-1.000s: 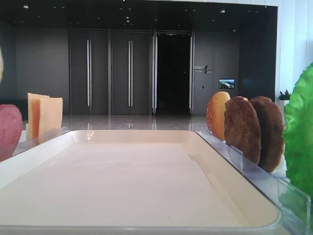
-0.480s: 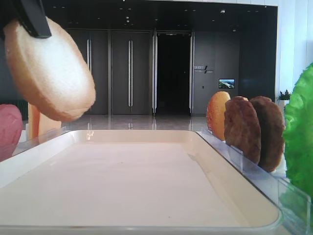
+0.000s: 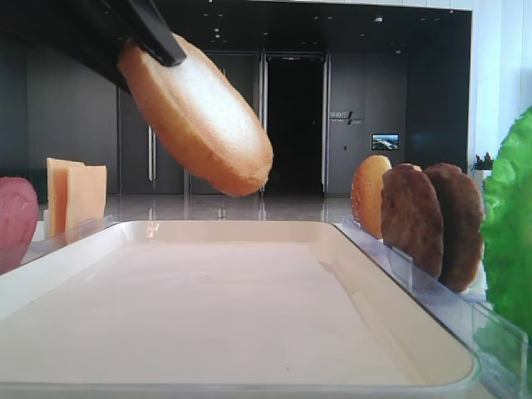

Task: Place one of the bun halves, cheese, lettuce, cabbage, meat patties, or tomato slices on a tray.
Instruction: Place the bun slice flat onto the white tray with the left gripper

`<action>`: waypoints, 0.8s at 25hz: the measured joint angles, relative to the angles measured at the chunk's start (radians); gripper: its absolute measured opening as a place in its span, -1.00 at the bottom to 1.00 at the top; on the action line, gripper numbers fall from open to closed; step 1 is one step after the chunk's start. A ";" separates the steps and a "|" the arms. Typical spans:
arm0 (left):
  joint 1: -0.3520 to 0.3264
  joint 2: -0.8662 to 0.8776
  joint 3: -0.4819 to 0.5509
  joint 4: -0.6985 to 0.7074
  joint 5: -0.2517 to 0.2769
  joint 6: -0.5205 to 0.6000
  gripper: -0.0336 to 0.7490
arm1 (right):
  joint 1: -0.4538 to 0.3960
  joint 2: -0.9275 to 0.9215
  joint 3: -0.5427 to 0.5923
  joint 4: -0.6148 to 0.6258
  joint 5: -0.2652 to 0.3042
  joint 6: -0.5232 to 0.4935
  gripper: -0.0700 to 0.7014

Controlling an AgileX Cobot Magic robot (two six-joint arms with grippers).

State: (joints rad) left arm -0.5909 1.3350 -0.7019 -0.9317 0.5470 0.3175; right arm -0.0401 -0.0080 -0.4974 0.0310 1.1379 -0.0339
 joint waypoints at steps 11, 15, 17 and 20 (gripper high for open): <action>0.105 0.107 0.053 -0.395 -0.001 0.374 -0.58 | 0.000 0.000 0.000 0.000 0.000 0.000 0.57; 0.114 0.124 0.072 -0.425 0.030 0.414 -0.58 | 0.000 0.000 0.000 0.000 0.000 0.000 0.57; 0.114 0.148 0.074 -0.425 0.034 0.418 -0.58 | 0.000 0.000 0.000 0.000 0.000 0.000 0.57; 0.114 0.196 0.074 -0.437 0.034 0.439 -0.58 | 0.000 0.000 0.000 0.000 0.000 0.000 0.57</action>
State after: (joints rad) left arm -0.4770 1.5305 -0.6279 -1.3689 0.5811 0.7562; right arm -0.0401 -0.0080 -0.4974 0.0310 1.1379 -0.0339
